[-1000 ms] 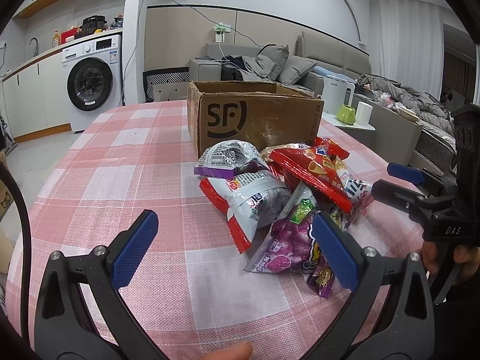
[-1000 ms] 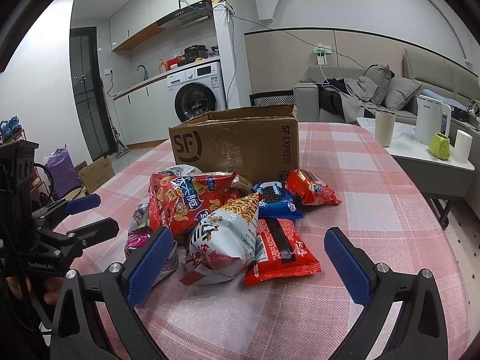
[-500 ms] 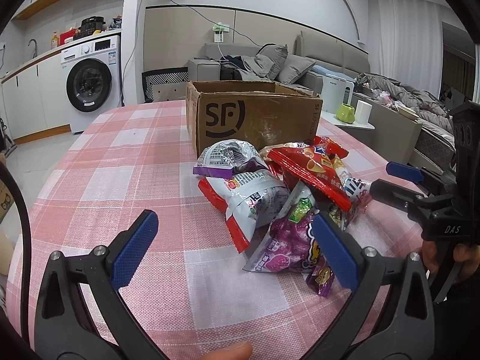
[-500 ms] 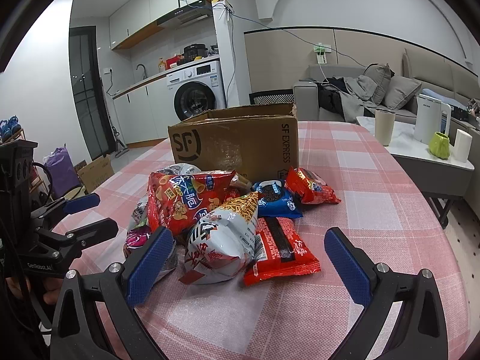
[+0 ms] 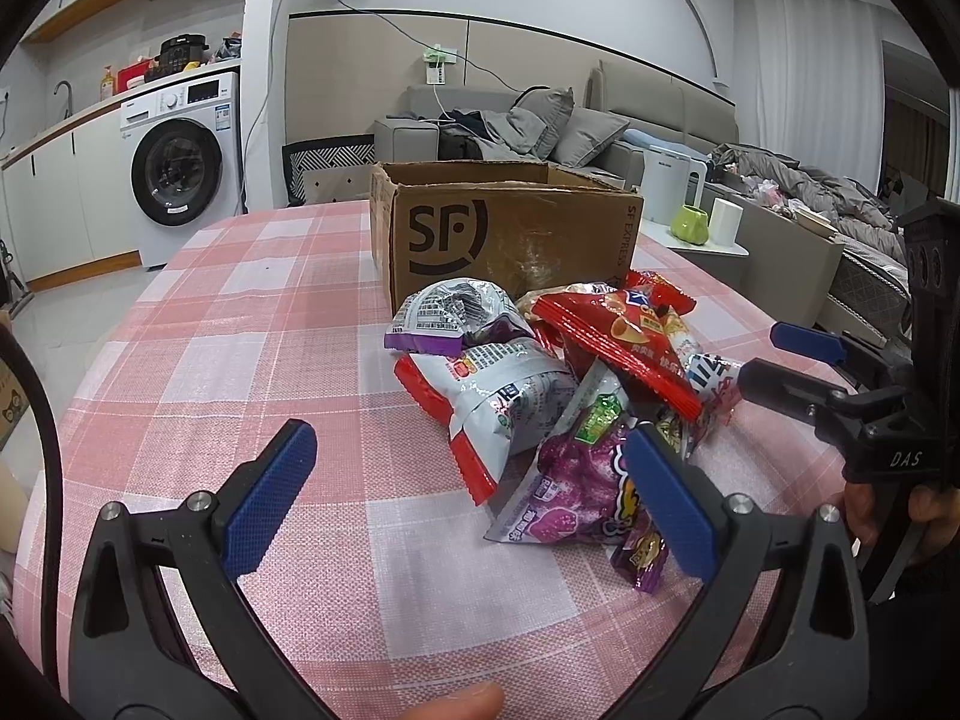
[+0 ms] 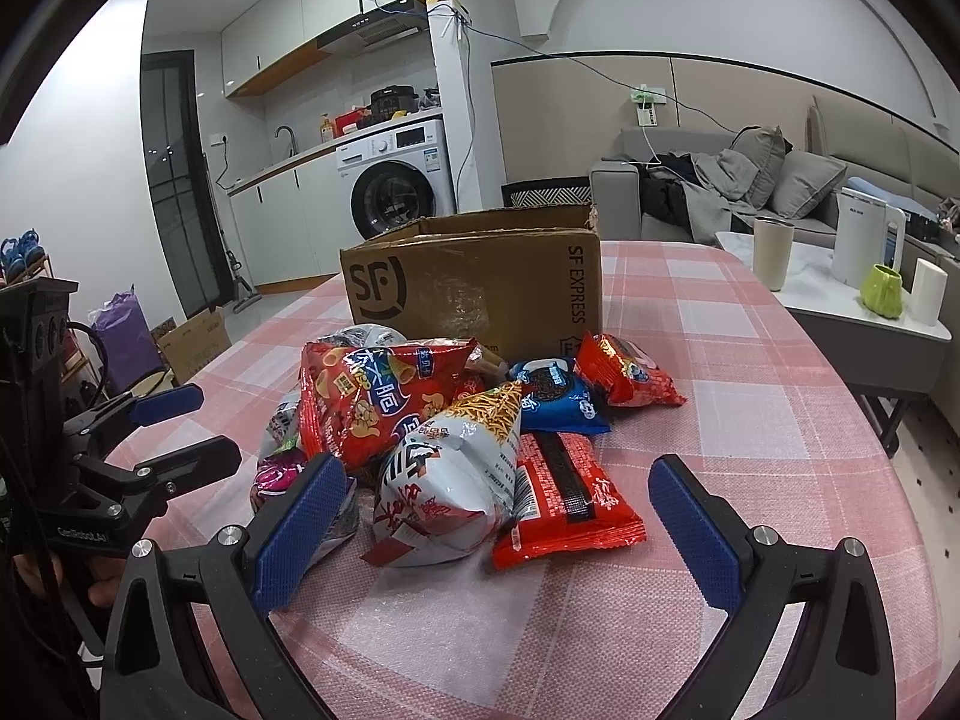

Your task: Organize snacks

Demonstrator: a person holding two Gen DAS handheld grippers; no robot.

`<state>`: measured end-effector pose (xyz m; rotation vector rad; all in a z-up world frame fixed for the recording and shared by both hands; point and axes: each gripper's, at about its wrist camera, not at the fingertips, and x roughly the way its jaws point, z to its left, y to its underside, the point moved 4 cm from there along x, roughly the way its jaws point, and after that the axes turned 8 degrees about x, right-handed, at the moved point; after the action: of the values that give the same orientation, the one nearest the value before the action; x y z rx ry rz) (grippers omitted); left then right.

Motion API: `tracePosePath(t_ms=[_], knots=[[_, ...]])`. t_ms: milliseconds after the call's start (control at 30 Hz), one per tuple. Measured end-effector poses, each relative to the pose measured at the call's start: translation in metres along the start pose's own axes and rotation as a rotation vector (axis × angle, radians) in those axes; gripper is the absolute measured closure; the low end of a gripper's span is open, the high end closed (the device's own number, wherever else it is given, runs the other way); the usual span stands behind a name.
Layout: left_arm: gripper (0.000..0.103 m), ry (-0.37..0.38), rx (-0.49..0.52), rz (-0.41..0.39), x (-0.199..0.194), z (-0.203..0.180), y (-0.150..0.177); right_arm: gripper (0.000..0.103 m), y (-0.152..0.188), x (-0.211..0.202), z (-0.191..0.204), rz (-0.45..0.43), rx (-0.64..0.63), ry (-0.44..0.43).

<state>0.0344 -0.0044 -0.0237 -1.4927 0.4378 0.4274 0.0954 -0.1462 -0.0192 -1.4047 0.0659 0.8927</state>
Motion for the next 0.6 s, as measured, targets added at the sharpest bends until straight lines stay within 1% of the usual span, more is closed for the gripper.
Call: tracePosePath(t_ms=[400, 600], knots=[[0.001, 0.003, 0.009, 0.002, 0.0006, -0.0020, -0.0004, 0.000, 0.0002, -0.0004, 0.0013, 0.004, -0.008, -0.008], [0.001, 0.018, 0.016, 0.007, 0.0029, -0.0039, -0.0016, 0.000, -0.0020, 0.0015, 0.0047, 0.039, -0.011, -0.021]])
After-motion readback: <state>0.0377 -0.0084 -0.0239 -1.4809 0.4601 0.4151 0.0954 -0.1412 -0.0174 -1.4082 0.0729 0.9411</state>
